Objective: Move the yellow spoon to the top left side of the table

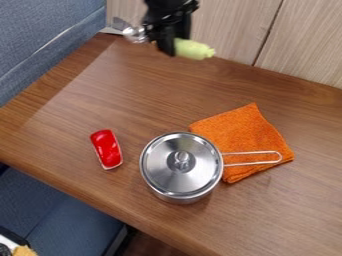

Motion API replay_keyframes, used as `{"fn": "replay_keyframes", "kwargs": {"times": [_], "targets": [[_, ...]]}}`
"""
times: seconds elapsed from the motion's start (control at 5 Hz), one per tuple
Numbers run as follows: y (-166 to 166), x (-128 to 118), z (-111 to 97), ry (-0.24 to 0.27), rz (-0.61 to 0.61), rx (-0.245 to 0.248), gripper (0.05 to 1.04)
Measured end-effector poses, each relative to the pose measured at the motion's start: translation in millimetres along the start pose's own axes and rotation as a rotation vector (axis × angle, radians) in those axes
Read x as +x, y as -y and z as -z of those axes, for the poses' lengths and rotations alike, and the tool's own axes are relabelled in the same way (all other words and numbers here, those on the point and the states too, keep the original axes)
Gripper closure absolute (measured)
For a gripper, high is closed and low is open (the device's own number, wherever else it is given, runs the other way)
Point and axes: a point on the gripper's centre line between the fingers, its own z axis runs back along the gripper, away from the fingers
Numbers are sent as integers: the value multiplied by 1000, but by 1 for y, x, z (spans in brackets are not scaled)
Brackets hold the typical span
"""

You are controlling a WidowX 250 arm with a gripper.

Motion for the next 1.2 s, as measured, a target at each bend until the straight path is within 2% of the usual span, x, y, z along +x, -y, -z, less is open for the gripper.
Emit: {"fn": "replay_keyframes", "kwargs": {"times": [0.2, 0.4, 0.6, 1.0, 1.2], "targets": [[29, -5, 15, -15, 11, -15, 686], [47, -7, 38, -2, 25, 10, 686], [53, -8, 57, 23, 51, 34, 686], [55, -11, 83, 84, 89, 14, 686], [52, -12, 90, 92, 90, 22, 686]]}}
